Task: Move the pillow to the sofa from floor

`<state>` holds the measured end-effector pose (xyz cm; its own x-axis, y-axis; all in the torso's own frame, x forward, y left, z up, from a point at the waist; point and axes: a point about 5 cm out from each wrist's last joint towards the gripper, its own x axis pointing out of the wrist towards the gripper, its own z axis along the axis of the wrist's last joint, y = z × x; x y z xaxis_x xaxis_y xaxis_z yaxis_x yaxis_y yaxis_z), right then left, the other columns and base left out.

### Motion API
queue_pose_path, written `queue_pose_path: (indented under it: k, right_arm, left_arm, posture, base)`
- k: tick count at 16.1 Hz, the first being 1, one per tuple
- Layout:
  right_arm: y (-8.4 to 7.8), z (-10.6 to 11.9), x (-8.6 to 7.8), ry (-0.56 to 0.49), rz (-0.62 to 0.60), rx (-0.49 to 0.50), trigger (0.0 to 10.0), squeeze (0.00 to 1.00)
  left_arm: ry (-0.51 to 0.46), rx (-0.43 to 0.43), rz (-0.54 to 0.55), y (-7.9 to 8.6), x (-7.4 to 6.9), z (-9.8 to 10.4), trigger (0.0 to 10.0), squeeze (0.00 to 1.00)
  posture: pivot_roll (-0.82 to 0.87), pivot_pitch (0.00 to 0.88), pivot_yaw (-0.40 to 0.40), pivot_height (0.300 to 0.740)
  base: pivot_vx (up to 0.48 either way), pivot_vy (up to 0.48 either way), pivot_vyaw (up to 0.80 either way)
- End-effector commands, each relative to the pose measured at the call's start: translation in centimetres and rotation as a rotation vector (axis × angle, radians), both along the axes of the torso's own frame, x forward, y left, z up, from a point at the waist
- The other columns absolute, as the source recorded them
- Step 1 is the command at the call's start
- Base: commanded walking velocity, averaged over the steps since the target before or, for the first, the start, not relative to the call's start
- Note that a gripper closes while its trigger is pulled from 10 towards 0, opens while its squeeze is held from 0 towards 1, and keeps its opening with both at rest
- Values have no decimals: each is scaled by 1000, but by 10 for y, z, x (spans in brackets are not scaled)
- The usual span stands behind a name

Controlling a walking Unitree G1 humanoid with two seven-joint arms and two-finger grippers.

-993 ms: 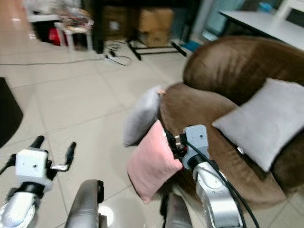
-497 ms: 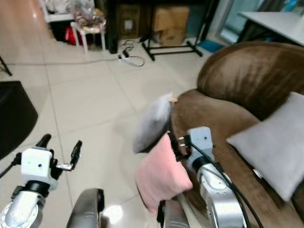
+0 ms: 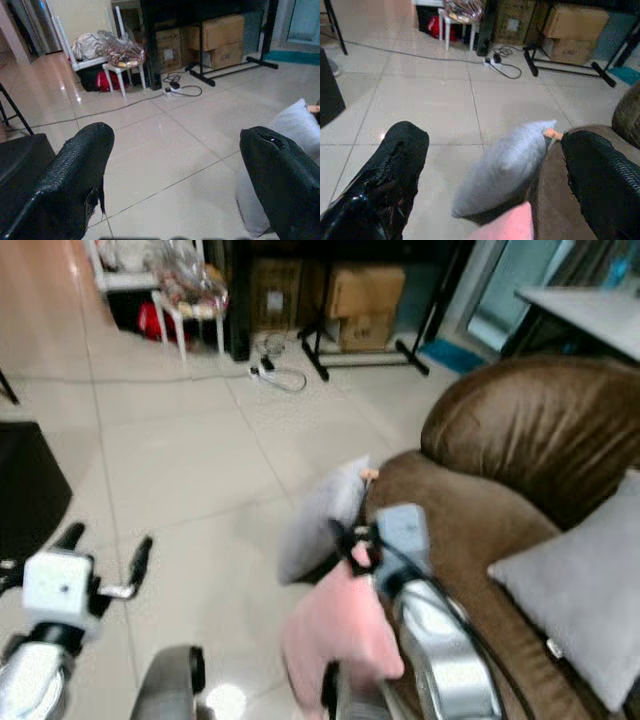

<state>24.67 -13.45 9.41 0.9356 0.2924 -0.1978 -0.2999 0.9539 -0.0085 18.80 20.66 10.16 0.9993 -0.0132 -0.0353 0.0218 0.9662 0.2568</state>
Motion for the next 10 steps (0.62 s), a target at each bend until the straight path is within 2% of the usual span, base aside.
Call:
queue_pose_path:
  k: [1,2,5,7,8,10]
  right_arm:
    - [-12,-3,-1,17,-20,-26,10000,1000]
    - [-12,-4,-2,36,-18,-22,10000,1000]
    - [-17,-6,2,78,-62,13,10000,1000]
    - [-23,-22,8,257,-182,142,10000,1000]
    - [-24,-24,11,280,-193,163,10000,1000]
    - [-26,-30,20,286,-191,142,10000,1000]
  left_arm:
    - [-4,-12,-21,-7,1,0,10000,1000]
    - [-3,-12,-21,-8,2,0,10000,933]
    - [6,-7,-31,-9,2,-1,10000,922]
    - [27,14,-74,-9,0,-4,10000,925]
    - [35,22,-86,-7,0,-5,10000,925]
    - [53,39,-138,-6,2,-6,10000,925]
  posture:
    - [62,20,-110,597]
    - [62,21,-111,597]
    - [61,24,-110,577]
    - [60,25,-112,562]
    - [62,26,-112,557]
    - [70,28,-109,542]
  base:
    - [0,0,0]
    - [0,0,0]
    - [0,0,0]
    - [0,0,0]
    - [0,0,0]
    - [0,0,0]
